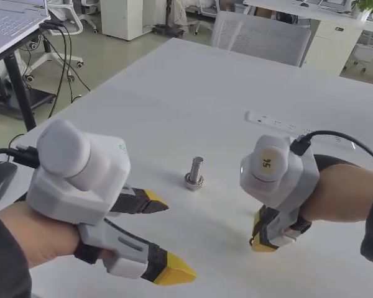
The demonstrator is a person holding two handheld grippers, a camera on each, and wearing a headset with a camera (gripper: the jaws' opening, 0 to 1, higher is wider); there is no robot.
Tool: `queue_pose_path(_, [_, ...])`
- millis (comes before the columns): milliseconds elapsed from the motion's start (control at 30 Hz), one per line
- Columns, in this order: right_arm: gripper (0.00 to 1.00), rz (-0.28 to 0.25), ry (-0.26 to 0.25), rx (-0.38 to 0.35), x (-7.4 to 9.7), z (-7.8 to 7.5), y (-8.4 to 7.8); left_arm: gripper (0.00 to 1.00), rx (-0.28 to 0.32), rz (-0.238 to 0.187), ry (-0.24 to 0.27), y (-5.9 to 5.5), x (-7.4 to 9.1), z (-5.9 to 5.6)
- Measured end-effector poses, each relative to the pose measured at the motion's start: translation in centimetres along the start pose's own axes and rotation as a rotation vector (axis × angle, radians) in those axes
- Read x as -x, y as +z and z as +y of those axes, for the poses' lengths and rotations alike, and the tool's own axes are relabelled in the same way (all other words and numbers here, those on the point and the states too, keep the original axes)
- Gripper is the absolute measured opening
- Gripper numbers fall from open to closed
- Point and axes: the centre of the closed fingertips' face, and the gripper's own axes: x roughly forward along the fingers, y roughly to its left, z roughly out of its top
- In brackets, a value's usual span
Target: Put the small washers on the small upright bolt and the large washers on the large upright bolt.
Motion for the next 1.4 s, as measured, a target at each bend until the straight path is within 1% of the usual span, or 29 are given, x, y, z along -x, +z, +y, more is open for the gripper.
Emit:
queue_pose_path(300, [0.14, 0.001, 0.001, -0.041, 0.4, 0.4, -1.7, 0.69, -0.002, 0.01, -0.004, 0.0, -0.1, 0.1])
queue_pose_path(567, [0.14, 0.0, -0.019, -0.09, 1.2, 0.1, -3.6, 0.69, 0.0, 0.015, -0.009, -0.2, -0.2, -0.1])
queue_pose_path(733, [0.14, 0.0, -0.03, -0.11, 1.6, 0.0, -4.5, 0.69, -0.001, 0.019, -0.01, -0.3, -0.2, -0.1])
queue_pose_path(900, [0.14, -0.004, -0.044, -0.122, 2.2, -0.7, -4.8, 0.69, -0.001, 0.021, -0.007, -0.3, -0.3, -0.1])
queue_pose_path(1133, [0.14, -0.017, -0.058, -0.129, 3.1, -1.6, -4.8, 0.69, 0.001, 0.021, -0.002, -0.3, -0.4, 0.1])
queue_pose_path(1400, [0.14, -0.015, -0.083, -0.112, 4.6, -2.6, -4.8, 0.69, 0.002, 0.021, -0.003, -0.2, -0.6, 0.1])
